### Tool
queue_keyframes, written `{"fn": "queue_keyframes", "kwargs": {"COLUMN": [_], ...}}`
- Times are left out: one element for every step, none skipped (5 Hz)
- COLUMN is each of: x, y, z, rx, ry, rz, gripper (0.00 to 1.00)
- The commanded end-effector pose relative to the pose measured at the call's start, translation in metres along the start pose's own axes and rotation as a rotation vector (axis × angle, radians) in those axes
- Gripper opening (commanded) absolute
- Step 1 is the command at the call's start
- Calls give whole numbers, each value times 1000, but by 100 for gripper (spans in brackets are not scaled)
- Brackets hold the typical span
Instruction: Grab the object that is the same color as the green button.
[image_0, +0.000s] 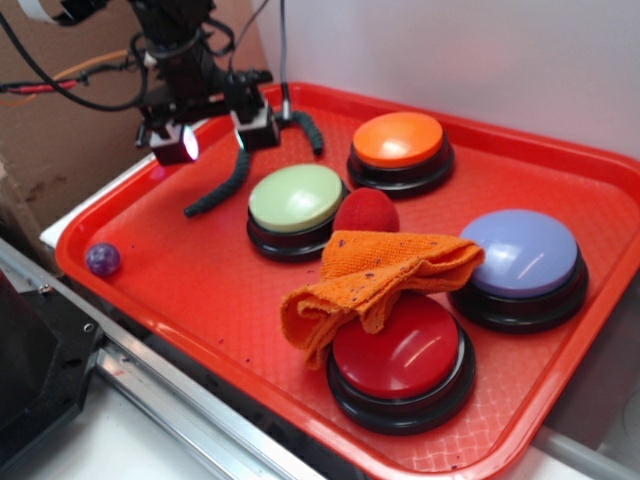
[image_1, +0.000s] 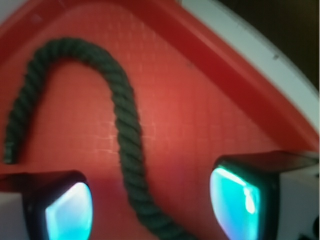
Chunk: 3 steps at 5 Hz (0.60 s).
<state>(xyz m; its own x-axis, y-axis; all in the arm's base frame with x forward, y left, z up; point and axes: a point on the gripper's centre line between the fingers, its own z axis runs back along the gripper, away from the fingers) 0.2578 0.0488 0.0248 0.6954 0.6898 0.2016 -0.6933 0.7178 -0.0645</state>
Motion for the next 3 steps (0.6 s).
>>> {"fn": "queue_keyframes", "kwargs": {"x": [1,1,0], "y": [0,-1,-1], "z": [-22,-24,-22], "rx": [8,-12,-10], "ry": [3,-8,-5], "rz": [-28,-25,-29], "gripper": [100,47,0]}}
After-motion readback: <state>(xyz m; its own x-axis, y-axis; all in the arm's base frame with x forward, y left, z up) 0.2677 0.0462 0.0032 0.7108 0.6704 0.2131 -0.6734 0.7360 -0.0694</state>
